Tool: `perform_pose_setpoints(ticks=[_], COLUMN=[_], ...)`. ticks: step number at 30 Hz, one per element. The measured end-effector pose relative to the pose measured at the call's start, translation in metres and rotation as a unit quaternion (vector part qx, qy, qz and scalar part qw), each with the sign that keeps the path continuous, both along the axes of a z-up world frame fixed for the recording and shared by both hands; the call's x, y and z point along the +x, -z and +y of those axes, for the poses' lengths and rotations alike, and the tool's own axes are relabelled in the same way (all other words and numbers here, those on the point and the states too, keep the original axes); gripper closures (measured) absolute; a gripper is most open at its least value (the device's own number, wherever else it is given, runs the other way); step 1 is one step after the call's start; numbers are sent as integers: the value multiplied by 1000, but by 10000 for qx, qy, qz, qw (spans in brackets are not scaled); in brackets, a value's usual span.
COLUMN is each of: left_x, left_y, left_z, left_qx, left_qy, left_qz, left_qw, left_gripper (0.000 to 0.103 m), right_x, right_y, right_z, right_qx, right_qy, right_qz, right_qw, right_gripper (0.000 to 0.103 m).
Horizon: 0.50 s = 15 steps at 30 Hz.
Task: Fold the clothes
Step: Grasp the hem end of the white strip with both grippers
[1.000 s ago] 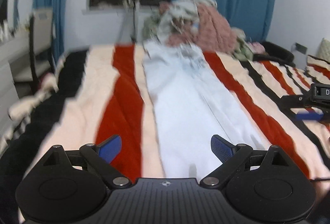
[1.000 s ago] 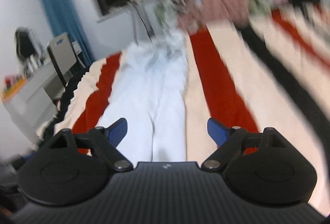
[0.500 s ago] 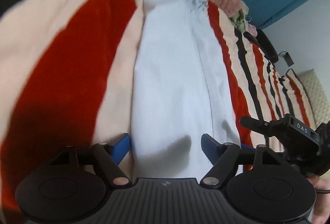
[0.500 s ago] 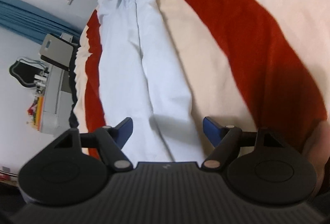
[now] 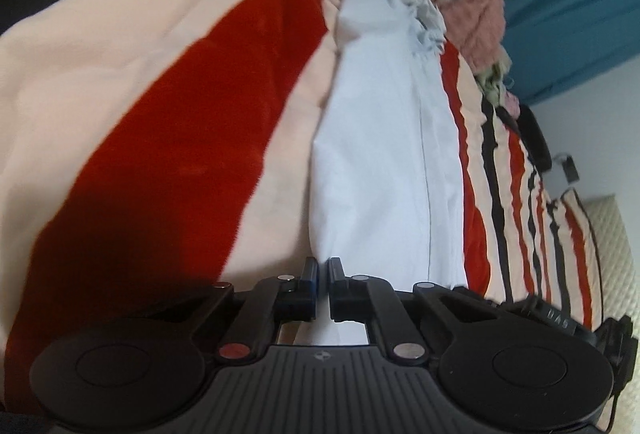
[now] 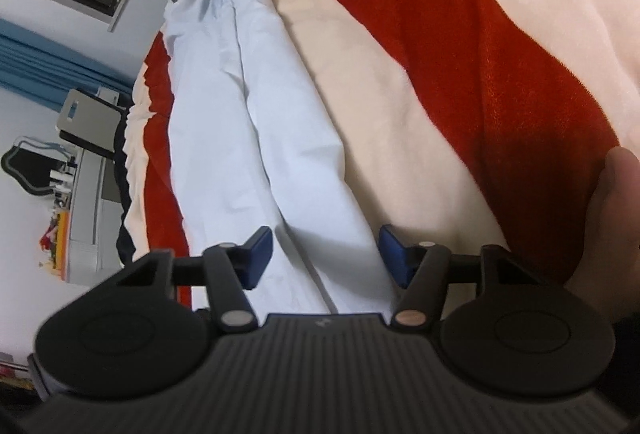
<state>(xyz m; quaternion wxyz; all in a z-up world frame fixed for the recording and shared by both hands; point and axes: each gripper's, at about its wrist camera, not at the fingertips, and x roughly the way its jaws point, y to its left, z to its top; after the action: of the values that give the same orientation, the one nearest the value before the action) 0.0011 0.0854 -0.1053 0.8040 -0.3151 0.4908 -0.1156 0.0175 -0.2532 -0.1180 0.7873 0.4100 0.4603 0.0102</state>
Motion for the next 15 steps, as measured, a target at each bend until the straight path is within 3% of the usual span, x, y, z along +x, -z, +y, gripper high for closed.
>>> perform_pose_setpoints(ticks=[3, 5, 9, 15], left_x=[1, 8, 10, 10], left_y=[2, 5, 14, 15], left_z=[0, -8, -21, -27], left_qx=[-25, -43, -155, -163], left_qy=[0, 111, 405, 499], left_qz=[103, 250, 457, 422], left_qw=[9999, 9996, 9980, 9977], left_gripper=[94, 82, 74, 77], right_x=[2, 4, 4, -2], right_y=[0, 0, 3, 1], right_z=[0, 3, 11, 18], right_qx=[-61, -131, -169, -196], right_qy=[-39, -76, -323, -383], right_qz=[46, 87, 245, 232], right_qw=[10000, 9998, 9990, 9988], right_gripper=[61, 61, 61, 63])
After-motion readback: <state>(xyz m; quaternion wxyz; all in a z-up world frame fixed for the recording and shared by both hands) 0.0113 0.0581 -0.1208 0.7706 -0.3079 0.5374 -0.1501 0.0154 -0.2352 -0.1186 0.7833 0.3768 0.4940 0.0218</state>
